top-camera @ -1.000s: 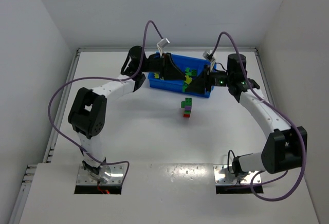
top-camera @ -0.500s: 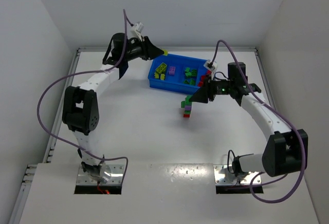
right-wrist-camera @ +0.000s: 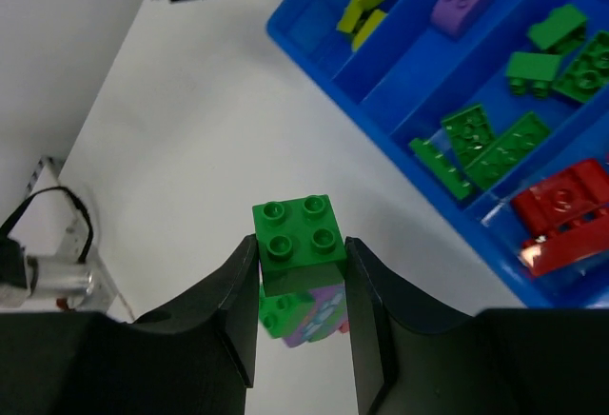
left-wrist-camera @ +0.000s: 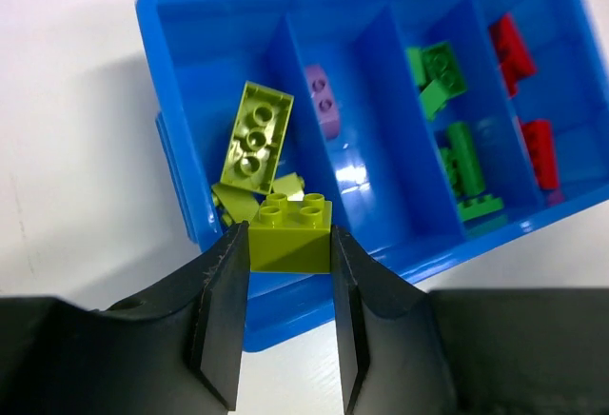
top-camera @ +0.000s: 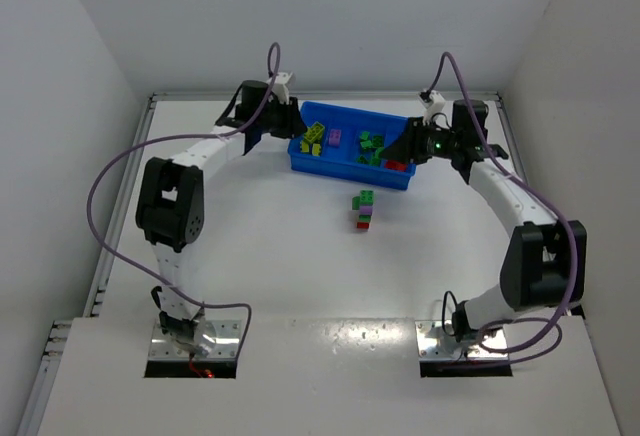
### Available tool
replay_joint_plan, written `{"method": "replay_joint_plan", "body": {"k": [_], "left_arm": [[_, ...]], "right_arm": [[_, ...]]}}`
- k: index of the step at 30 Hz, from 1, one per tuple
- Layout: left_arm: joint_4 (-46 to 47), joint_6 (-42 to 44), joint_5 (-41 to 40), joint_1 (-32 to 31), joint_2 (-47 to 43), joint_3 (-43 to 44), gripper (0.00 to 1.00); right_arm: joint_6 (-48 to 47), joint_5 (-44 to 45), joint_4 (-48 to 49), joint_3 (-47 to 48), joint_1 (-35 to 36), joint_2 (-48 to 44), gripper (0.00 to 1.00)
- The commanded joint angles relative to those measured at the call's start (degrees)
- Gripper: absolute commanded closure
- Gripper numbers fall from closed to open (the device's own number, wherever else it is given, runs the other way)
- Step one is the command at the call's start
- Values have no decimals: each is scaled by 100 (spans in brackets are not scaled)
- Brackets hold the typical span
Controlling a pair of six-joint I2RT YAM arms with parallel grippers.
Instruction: Sort the legos into containers by color
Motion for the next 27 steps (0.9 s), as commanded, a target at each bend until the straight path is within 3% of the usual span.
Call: {"method": "replay_joint_plan", "body": {"k": [1, 2, 5, 6, 9, 15, 20, 22, 27], "left_arm": [[-346, 222, -195, -78, 190, 344, 77], [-347, 170, -195, -78, 190, 414, 75], [-409, 99, -423, -130, 313, 493, 51], [-478, 12, -510, -131, 314, 572, 34], [-479, -146, -573, -131, 261, 625, 19], [-373, -876, -933, -131, -64, 625, 19], [-190, -929, -740, -131, -433, 197, 0], [-40, -1008, -688, -131, -644, -59, 0], [189, -579, 530, -16, -961, -850, 0]], "right_arm": [[226, 507, 306, 389, -104, 209, 97], [226, 560, 306, 459, -104, 270, 97], [226, 735, 306, 600, -157, 508, 96], [226, 797, 306, 601, -157, 560, 96], [113, 859, 359, 767, -157, 798, 96], [-345, 1237, 219, 1153, -96, 1351, 95], [-530, 1518, 157, 1549, 10, 1791, 93], [-530, 1571, 227, 1760, 71, 2045, 92], [-583, 1763, 175, 2384, 246, 2555, 91]]}}
